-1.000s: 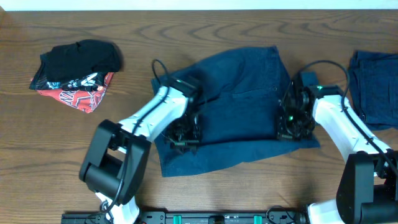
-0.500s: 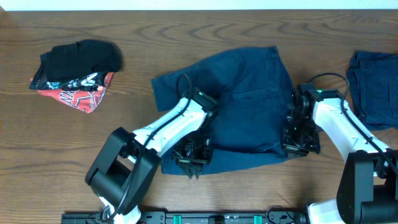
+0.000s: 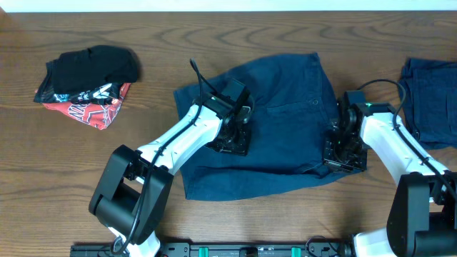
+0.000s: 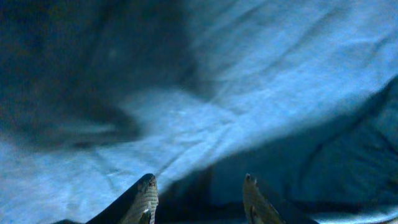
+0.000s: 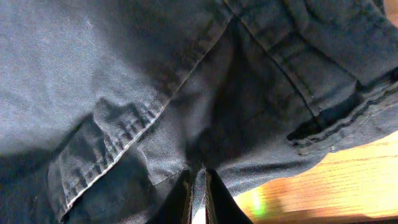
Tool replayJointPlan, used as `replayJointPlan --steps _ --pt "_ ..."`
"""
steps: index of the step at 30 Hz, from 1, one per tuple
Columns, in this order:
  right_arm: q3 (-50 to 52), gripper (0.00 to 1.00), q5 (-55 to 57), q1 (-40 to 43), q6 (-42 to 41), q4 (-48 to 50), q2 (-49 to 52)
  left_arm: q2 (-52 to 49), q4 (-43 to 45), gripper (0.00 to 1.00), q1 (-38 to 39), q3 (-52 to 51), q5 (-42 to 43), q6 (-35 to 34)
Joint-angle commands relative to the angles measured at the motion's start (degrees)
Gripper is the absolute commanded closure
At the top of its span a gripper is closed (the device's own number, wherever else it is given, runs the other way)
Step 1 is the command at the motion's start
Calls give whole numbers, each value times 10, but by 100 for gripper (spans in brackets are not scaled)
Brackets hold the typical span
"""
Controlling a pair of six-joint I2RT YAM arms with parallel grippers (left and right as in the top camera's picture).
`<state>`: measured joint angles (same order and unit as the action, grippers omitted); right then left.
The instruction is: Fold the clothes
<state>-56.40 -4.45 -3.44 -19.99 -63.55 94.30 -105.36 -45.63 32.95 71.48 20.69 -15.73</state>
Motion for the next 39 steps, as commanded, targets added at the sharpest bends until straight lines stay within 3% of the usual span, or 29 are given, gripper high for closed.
replayJointPlan --steps 1,13,16,20,21,24,29,30,33,36,39 --pt "-1 93 -3 4 -1 -1 3 -19 -19 53 -1 -1 -27 -22" --pt "-1 93 -3 4 8 -1 3 -59 -179 53 31 -20 26 -21" --pt "-1 93 -2 4 10 -1 3 -58 -264 65 54 -23 47 -12" --pt "-1 93 -2 4 12 1 3 -50 -362 69 93 -23 59 11" --pt "-1 93 -2 4 12 2 3 -45 -369 75 103 -23 57 13" --pt "-1 99 -3 4 15 6 3 -16 -350 77 119 -23 52 12" --pt "-1 99 -3 4 21 7 3 52 -276 74 86 -9 -26 -2" --pt "-1 99 -3 4 21 11 3 64 -250 70 77 -9 -33 -2" --pt "-1 99 -3 4 21 10 3 86 -151 41 51 -9 -39 0" --pt "-1 99 -3 4 21 9 3 78 -58 34 43 -9 -38 0" --pt "-1 99 -3 4 21 8 3 51 2 34 45 -9 -28 -1"
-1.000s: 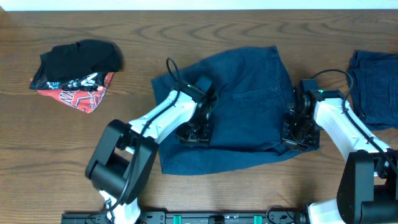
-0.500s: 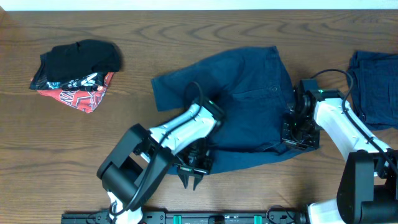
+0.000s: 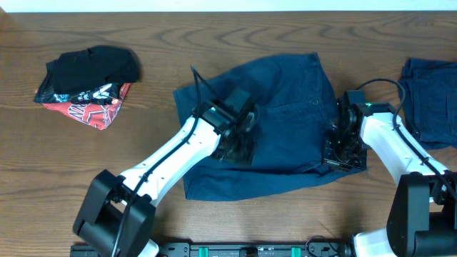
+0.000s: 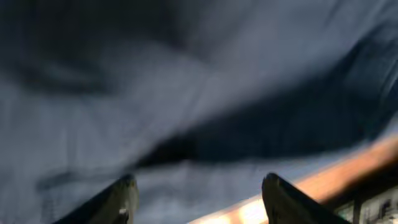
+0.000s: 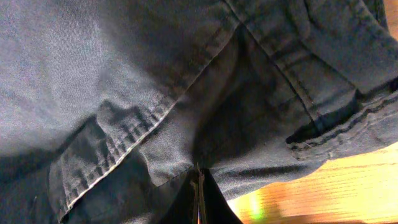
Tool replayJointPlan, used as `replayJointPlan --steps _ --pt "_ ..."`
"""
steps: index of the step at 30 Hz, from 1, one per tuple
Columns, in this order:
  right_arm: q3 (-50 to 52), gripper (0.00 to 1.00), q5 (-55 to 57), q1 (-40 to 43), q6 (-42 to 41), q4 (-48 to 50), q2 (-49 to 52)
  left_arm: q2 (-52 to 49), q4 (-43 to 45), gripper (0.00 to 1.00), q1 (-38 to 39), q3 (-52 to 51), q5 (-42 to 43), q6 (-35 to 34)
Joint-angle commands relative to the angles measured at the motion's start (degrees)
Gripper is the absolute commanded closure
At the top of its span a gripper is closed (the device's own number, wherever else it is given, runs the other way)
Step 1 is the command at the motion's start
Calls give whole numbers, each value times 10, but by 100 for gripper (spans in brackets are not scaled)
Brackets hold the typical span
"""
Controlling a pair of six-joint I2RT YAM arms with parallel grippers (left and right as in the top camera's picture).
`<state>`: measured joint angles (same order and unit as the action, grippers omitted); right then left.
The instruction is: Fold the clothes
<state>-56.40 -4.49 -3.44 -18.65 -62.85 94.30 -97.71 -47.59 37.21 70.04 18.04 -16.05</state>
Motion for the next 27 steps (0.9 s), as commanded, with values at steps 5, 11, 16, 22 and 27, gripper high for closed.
replayJointPlan --steps 5,11,16,22,27 --pt "-1 99 -3 4 7 0 3 -86 58 34 6 5 27 0" --pt "-1 99 -2 4 12 -1 3 -113 -29 35 11 5 96 -6" --pt "-1 99 -2 4 12 -1 3 -113 -185 38 32 5 103 -5" --pt "-1 99 0 4 12 0 3 -113 -332 48 82 4 113 -1" --pt "-1 99 14 4 12 -2 3 -88 -342 53 113 4 116 -1"
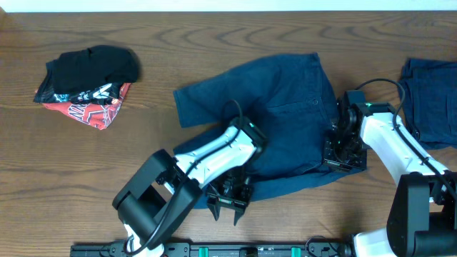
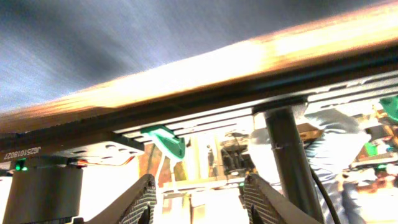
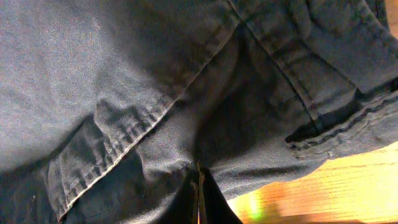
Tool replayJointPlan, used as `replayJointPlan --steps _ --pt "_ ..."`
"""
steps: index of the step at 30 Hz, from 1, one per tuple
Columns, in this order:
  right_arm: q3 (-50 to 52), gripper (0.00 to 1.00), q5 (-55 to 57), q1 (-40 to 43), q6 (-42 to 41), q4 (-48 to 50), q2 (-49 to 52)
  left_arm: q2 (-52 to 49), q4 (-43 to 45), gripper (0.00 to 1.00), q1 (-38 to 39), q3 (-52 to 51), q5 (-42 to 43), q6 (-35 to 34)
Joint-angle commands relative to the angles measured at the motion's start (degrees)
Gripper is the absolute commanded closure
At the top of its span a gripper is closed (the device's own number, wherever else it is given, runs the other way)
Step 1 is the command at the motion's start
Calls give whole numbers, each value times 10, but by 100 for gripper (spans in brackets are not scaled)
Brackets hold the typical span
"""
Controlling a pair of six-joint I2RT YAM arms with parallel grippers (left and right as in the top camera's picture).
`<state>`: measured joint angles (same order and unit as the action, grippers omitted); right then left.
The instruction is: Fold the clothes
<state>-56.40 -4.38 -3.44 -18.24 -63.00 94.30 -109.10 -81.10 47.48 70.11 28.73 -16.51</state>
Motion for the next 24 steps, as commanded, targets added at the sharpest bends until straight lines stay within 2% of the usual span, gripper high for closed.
replayJointPlan --steps 1,5,8,11,14,16,18,19,22,24 --pt "-1 99 14 5 7 0 3 37 -7 53 13 4 9 3" --pt "-1 99 14 5 7 0 3 97 -7 53 14 4 45 10" --pt "-2 99 14 8 8 5 3 142 4 53 10 4 36 10" --pt "-17 95 13 9 19 7 3 187 37 52 -3 4 -24 7" --pt "-48 87 12 9 31 4 3 221 85 42 -32 4 -113 -14" --pt "-76 83 12 9 31 2 3 234 120 36 -65 4 -162 -27" --pt "-109 80 10 9 33 2 3 238 154 34 -106 4 -184 -27" --pt "-129 75 9 9 34 5 3 237 177 34 -133 4 -189 -27" --pt "-179 68 2 7 59 39 3 229 256 34 -217 4 -189 -27" --pt "-201 58 -6 8 82 76 3 222 309 30 -269 4 -188 -27"
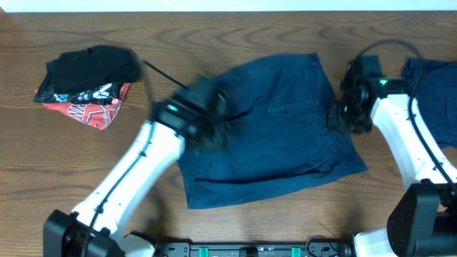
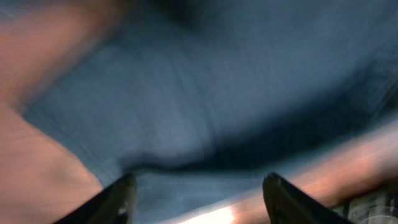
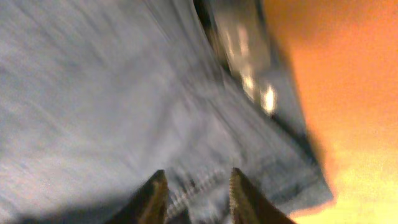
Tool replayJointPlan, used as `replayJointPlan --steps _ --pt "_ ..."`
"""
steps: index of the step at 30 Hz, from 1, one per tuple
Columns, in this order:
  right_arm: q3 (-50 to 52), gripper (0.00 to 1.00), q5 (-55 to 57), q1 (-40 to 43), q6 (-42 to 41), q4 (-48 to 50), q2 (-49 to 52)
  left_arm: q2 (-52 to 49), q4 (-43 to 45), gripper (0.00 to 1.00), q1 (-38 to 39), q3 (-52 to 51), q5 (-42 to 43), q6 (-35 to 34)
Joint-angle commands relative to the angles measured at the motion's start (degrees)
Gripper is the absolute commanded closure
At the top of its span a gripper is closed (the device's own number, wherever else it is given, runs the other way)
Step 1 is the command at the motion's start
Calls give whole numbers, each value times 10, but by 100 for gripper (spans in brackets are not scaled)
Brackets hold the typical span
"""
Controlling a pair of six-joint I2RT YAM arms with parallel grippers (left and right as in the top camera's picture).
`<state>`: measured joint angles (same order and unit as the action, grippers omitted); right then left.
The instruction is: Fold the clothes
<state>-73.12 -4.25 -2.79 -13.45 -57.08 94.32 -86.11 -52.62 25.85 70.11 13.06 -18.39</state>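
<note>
Dark blue shorts [image 1: 278, 135] lie spread flat mid-table. My left gripper [image 1: 208, 128] hovers over their left part; in the blurred left wrist view the left gripper [image 2: 202, 200] is open wide, with blue cloth [image 2: 205, 106] below and nothing between the fingers. My right gripper [image 1: 348, 111] is above the shorts' right edge. In the right wrist view the right gripper [image 3: 198, 194] is open over a stitched seam [image 3: 193, 186], holding nothing.
A folded pile of black and red clothes [image 1: 87, 82] sits at the back left. Another dark blue garment [image 1: 428, 100] lies at the right edge. Bare wooden table [image 1: 86, 164] surrounds the shorts.
My left gripper has gone from beyond the table's front edge to over the shorts' left part, still open. My right gripper has let go of the shorts' lower right part and now sits farther back.
At first my left gripper was open on the middle of the shorts and my right was closing on their lower right part. The right stayed shut there while the left stood further toward the front edge each time. Now both are open above the flat shorts.
</note>
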Motion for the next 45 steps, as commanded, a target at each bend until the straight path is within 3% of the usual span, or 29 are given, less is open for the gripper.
replayJointPlan --steps 1,8,18,19,22,23,25,29,35,37,40,41,42,45 --pt "-41 54 -7 1 40 37 3 -15 54 29 -81 4 -30 -8" --pt "-45 51 -7 1 43 90 3 -97 200 25 -189 4 33 -8" --pt "-45 51 -7 1 43 62 3 -244 348 26 -210 4 84 -24" --pt "-45 53 -7 1 43 59 3 -253 365 34 -210 4 87 -26" --pt "-45 55 -7 1 43 51 3 -269 426 78 -210 4 90 -25" --pt "-45 56 -7 1 43 49 3 -270 451 89 -210 4 90 -26" --pt "-45 57 -6 1 43 50 3 -269 519 94 -210 8 92 -42" --pt "-45 58 2 2 43 55 3 -267 619 94 -212 63 128 -88" --pt "-45 58 4 2 43 63 3 -267 586 94 -221 172 121 -74" --pt "-45 58 8 2 43 66 3 -267 543 89 -230 179 83 -69" --pt "-45 58 22 2 43 68 3 -270 462 19 -249 179 66 -52" --pt "-45 58 25 2 43 68 3 -270 432 9 -254 179 66 -45" --pt "-45 57 25 2 43 69 3 -270 400 0 -258 179 66 -38" --pt "-45 55 25 2 44 78 3 -269 289 2 -264 179 66 -10"
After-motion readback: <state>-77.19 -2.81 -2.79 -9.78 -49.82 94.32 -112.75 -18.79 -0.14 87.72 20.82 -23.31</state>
